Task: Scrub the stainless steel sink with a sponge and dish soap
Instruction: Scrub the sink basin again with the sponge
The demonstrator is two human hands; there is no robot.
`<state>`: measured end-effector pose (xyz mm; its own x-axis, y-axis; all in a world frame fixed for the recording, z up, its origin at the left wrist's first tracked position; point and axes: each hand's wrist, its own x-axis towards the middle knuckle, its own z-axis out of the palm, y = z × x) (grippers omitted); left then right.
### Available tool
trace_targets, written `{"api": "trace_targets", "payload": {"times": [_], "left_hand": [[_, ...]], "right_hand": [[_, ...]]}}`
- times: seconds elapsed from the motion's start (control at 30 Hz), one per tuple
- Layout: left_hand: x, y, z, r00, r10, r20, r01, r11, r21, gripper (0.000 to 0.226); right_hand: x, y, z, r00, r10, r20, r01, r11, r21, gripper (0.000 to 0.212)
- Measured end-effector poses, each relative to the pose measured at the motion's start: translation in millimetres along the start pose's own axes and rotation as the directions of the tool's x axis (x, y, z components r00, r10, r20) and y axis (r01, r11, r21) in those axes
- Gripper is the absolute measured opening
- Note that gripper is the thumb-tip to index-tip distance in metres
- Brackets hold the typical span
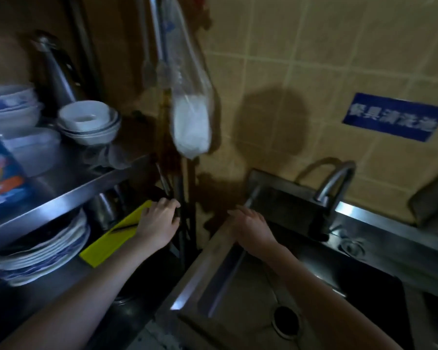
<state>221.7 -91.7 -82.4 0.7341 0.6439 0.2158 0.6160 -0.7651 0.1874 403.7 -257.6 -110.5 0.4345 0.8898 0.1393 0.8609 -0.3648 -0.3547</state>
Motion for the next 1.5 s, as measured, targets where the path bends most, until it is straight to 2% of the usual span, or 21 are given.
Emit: {"api": "trace_targets", "payload": {"times": [0.33, 0.5, 0.7, 0.8, 1.1, 1.3, 1.4, 1.5], "left_hand": [[35.3, 117.3, 84.5, 0.97, 0.201, 0.137, -0.189, 0.977, -0.094, 0.026], [45.3, 164.3, 124.8, 0.941, 0.295, 0.169, -0.273, 0.952, -0.142, 0.027], [55.9, 210.3, 173.2, 0.885, 0.366, 0.289, -0.303, 0.922, -0.239, 0.024], [59.0, 227.7, 195.1, 0.856, 0.395, 0.334, -0.339, 0.916, -0.214, 0.024], [61.2, 261.6, 267.5, 0.792, 0.411, 0.451, -0.394, 0.909, -0.136, 0.027], [63.2, 276.1, 311.4, 0.744, 0.442, 0.501, -0.42, 0.893, -0.163, 0.035], [59.6, 282.4, 330.8, 0.704, 0.431, 0.565, -0.372, 0.901, -0.224, 0.038], [56.0, 284.5, 347.5, 0.708, 0.42, 0.567, -0.374, 0.905, -0.204, 0.033]], "right_hand": [[-63.9, 121.2, -3.8, 0.944, 0.328, 0.033, -0.327, 0.944, -0.046, 0.054], [-94.7, 171.1, 3.7, 0.907, 0.416, 0.064, -0.414, 0.909, -0.045, 0.053], [-123.7, 221.2, 18.0, 0.853, 0.508, 0.121, -0.504, 0.861, -0.062, 0.058], [-136.8, 241.8, 29.1, 0.828, 0.543, 0.139, -0.539, 0.84, -0.065, 0.055], [-166.2, 293.3, 82.3, 0.657, 0.719, 0.226, -0.732, 0.68, -0.032, 0.06], [-173.6, 327.0, 121.0, 0.525, 0.799, 0.292, -0.842, 0.538, 0.043, 0.057], [-179.4, 344.4, 139.7, 0.439, 0.854, 0.279, -0.893, 0.448, 0.035, 0.053], [-182.4, 359.4, 157.5, 0.368, 0.885, 0.285, -0.925, 0.38, 0.013, 0.056]]}}
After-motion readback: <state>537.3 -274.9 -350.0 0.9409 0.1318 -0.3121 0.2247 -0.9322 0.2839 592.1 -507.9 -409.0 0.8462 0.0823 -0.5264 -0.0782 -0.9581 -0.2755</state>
